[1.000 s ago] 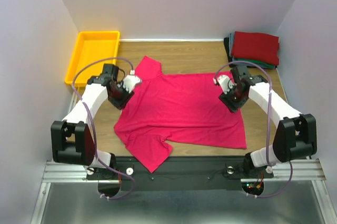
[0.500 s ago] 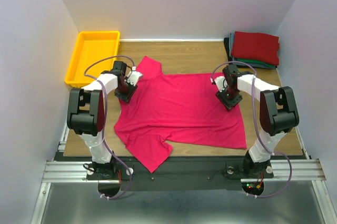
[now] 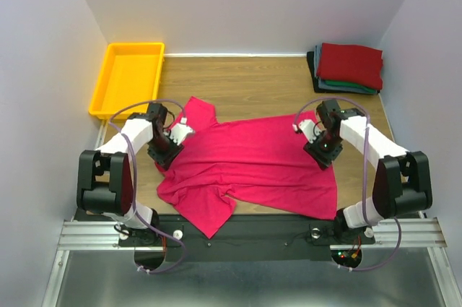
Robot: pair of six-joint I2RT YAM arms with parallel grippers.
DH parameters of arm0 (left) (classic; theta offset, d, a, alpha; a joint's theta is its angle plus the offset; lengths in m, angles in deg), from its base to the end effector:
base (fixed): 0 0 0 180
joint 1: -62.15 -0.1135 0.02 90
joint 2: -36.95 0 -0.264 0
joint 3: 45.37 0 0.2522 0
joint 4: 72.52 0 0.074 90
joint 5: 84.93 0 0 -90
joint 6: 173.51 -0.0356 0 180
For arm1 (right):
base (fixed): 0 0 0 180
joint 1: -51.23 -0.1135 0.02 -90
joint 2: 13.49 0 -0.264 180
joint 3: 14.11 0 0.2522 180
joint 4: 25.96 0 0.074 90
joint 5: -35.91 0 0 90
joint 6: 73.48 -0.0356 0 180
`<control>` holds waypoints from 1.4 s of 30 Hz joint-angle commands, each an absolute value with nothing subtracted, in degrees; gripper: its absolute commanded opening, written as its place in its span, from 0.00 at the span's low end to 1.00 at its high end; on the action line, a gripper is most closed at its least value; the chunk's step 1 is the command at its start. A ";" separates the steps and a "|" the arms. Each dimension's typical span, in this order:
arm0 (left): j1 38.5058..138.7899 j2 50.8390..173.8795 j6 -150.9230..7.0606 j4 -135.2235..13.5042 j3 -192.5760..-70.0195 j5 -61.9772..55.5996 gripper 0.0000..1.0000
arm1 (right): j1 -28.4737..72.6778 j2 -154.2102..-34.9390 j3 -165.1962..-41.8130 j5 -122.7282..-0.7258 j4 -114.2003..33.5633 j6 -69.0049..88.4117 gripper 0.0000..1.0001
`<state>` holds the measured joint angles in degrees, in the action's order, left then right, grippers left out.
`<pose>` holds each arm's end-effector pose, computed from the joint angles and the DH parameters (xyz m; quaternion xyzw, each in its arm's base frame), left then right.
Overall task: Fold and stack the t-shirts
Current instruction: Flatten the tshirt out
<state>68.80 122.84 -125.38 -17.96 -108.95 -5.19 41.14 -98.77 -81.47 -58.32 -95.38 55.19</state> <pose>0.2567 -0.0363 0.1749 0.4159 0.8979 -0.0502 0.1354 0.2391 0.0452 0.1896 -0.4132 0.9096 0.0300 0.0316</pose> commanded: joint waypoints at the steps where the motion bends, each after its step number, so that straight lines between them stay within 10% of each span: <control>1: 68.65 121.58 -127.73 -11.20 -122.47 -14.50 0.48 | 41.56 -95.84 -91.31 -66.38 -99.67 57.57 0.49; 15: 68.74 156.45 -106.37 -26.15 -167.56 -15.58 0.55 | 41.65 -122.38 -116.46 -63.41 -84.64 43.59 0.48; 29: 68.74 167.20 -103.73 -30.37 -169.43 -16.37 0.59 | 41.65 -132.58 -113.39 -58.48 -81.03 42.97 0.47; 42: 65.76 167.74 -107.59 -26.77 -172.07 -18.04 0.00 | 42.26 -129.60 -108.03 -54.79 -81.03 44.55 0.46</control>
<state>68.24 170.90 -105.14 -29.39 -170.22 -17.52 41.45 -129.11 -111.64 -58.45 -79.05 43.28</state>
